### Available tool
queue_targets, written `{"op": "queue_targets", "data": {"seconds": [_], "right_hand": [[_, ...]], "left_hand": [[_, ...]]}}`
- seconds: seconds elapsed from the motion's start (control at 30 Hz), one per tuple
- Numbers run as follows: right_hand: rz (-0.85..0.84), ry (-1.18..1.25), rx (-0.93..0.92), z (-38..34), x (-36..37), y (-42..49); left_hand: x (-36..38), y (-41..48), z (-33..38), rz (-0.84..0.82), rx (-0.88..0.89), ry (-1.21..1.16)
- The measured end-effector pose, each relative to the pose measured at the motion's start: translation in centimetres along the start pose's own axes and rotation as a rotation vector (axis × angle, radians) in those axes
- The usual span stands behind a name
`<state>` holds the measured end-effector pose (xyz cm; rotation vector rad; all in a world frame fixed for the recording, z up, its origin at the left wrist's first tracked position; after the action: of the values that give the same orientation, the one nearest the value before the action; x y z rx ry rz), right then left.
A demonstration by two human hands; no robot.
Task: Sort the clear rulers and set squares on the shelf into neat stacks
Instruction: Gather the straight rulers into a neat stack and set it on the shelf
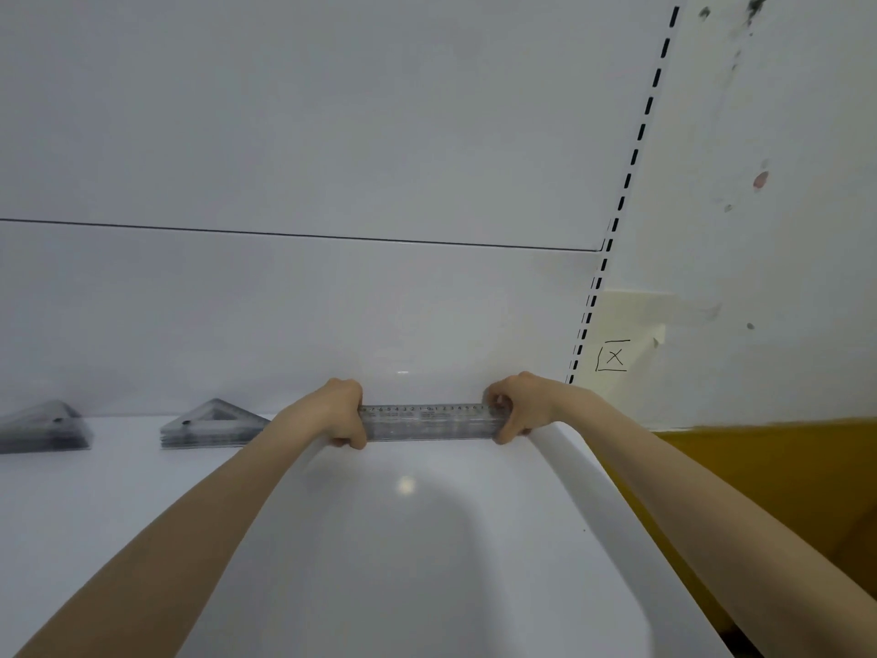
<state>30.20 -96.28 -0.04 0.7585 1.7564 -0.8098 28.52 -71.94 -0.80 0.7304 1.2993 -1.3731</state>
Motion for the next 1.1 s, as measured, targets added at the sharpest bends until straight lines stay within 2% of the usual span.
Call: {"op": "queue_targets", "data": {"seconds": [0.1,0.2,0.3,0.6,0.93,1.1], "right_hand": [[0.013,0.072,0.059,1.5,-0.2,-1.6],[0.077,0.094,0.087,2.2,0.1,-2.8],[0.12,0.09,0.1,1.6,0.3,-2.7],[0.07,0.079,0.172,0.8,0.2,-1.4],[0.087,0.105,0.167,0.8,0.2,-1.3],[0.079,0.13,0.193,1.8,-0.5,-2.3]], "left_hand": [[-0.6,-0.5,-0.3,-0.026,0.016,-0.026],[-0.8,-0.8,-0.8,0.042,0.047,0.038],[-0.6,-0.4,-0.8,0.041,0.054,0.069],[-0.6,0.8,-0.2,-0.034,0.029,0.058],[-0.5,0.8,0.1,-0.077,0.007,0.026],[-1.0,0.3,0.0,-0.183,0.0,-0.089]]}}
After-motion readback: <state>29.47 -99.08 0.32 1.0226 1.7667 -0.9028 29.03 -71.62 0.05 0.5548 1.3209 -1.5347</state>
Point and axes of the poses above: each hand's wrist, its own y-axis towards the middle knuckle, its own x-axis out of the palm, z = x × y, the point moved 7 cm from there along y, towards the middle knuckle, and after that the axes turned 15 degrees about -x, right-handed, at the moved point
